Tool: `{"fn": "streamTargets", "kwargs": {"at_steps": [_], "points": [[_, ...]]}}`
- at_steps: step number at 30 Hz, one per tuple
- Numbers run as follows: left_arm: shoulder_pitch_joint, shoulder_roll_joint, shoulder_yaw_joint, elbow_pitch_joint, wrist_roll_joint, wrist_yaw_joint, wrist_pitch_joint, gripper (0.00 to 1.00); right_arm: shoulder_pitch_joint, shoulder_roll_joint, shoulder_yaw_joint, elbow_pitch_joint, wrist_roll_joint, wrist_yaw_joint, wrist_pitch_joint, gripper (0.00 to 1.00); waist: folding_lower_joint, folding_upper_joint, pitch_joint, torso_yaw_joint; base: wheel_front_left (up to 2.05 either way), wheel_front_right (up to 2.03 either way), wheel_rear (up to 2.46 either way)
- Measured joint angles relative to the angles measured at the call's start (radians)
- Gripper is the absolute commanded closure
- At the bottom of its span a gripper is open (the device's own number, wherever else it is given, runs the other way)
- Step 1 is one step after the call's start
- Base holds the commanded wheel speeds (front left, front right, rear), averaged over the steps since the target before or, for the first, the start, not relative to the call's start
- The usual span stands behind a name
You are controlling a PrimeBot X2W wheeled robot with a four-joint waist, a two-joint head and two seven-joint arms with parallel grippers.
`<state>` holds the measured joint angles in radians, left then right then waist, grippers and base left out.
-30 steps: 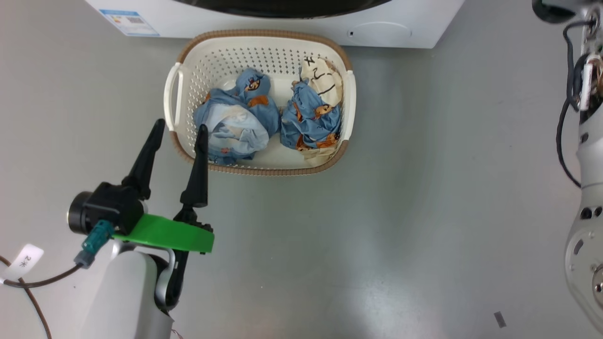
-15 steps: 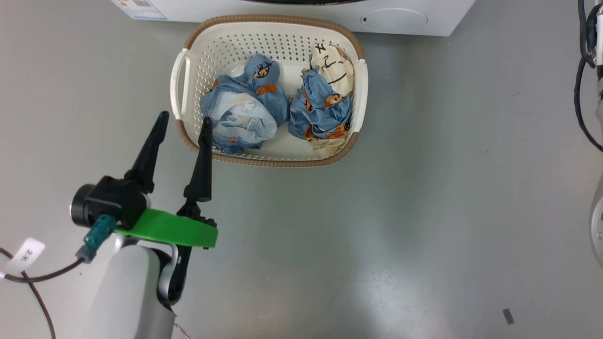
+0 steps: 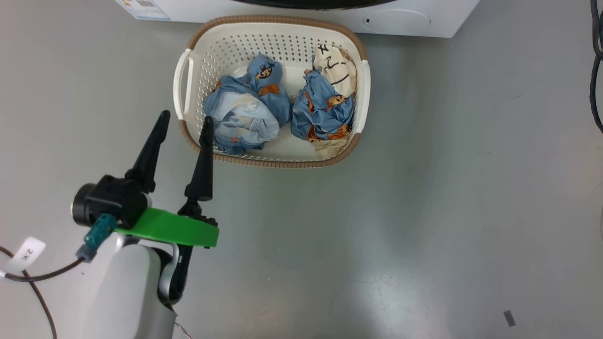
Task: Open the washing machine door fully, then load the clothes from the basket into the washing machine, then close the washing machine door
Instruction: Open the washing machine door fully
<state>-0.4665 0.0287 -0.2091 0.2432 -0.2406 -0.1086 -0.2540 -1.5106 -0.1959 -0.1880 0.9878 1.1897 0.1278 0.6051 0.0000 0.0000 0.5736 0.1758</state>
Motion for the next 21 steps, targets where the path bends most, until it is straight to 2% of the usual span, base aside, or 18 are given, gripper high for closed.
{"fn": "streamTargets", "kwargs": {"at_steps": [10,21], "points": [[0.000,0.000,0.001,0.000,-0.001,0.008,0.000,0.00,0.091,-0.002,0.013,-0.116,0.001,0.000,0.109,1.00,0.0000,0.0000,-0.013,-0.009,0.00,0.00,0.00],[0.004,0.000,0.001,0.003,0.000,0.011,0.000,0.00,0.288,0.040,0.006,-0.320,0.046,0.000,0.248,1.00,0.0000,0.0000,-0.052,-0.023,0.00,0.00,0.00]]}}
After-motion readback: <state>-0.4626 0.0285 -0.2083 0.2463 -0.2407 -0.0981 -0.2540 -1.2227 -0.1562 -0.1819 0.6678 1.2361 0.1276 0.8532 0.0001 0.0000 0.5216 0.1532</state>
